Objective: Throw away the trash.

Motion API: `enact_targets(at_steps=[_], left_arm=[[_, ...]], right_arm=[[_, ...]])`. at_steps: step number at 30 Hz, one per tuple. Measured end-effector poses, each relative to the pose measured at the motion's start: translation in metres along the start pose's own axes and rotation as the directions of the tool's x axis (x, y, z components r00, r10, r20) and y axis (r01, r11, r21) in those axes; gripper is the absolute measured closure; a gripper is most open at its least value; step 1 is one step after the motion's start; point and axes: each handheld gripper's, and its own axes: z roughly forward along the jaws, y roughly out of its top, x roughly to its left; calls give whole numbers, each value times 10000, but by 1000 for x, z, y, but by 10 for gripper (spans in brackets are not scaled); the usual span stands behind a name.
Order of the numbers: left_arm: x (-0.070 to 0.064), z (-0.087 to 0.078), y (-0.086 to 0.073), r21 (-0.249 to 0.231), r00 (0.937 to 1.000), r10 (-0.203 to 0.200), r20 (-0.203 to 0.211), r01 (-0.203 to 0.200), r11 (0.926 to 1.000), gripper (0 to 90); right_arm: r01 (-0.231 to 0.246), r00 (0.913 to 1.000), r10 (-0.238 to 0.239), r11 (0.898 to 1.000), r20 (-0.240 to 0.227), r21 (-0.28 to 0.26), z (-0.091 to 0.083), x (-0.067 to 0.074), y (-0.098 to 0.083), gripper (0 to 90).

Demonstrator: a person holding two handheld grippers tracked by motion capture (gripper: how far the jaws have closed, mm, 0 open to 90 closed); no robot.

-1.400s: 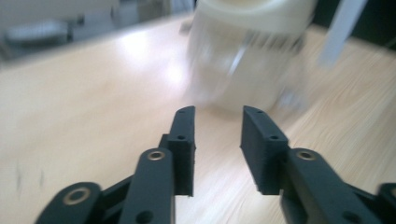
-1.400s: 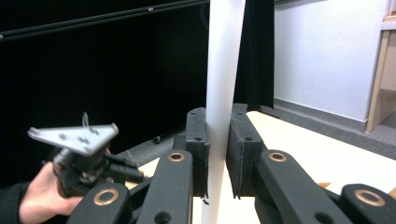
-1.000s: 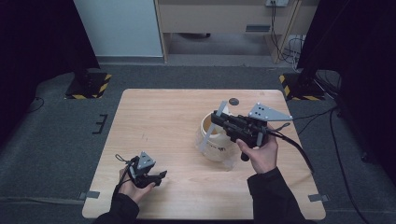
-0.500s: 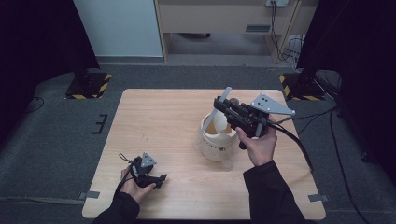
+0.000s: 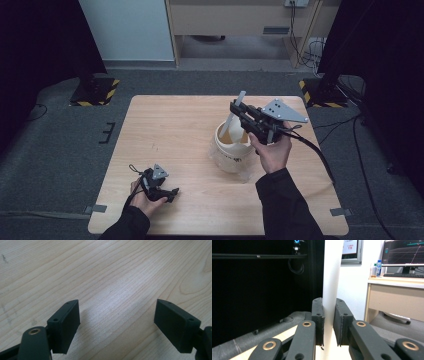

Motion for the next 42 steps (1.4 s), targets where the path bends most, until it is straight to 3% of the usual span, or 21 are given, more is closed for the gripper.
enact_targets(at_steps=[12,19,26,31,36,40,42], left_arm=[[0,1,0,67,10000,73,40,-74,10000,198],[-1,1,0,70,10000,68,57,-68,10000,197],[-1,2,0,118,9999,83,65,-84,9999,196],[-1,2,-1,160,9999,101,59,-102,9998,197],[1,2,-2,194,10000,41,33,-42,9998,191],[3,1,-2,188,10000,-9,-26,9,9998,176],[5,2,-3,118,9999,-51,-93,52,9999,169]], right_arm=[[636,9976,-656,9951,242,759,16,7,-19,800],[994,9934,-1067,9842,424,1464,25,10,-31,787],[755,9952,-841,9850,495,1553,25,6,-40,712],[475,9970,-542,9923,559,1146,12,2,-32,572],[171,9959,-237,9970,878,757,-12,-8,-27,345],[90,9879,-217,9965,1539,829,-38,-21,-39,233],[-49,9807,-186,9928,1947,1194,-51,-32,-54,208]])
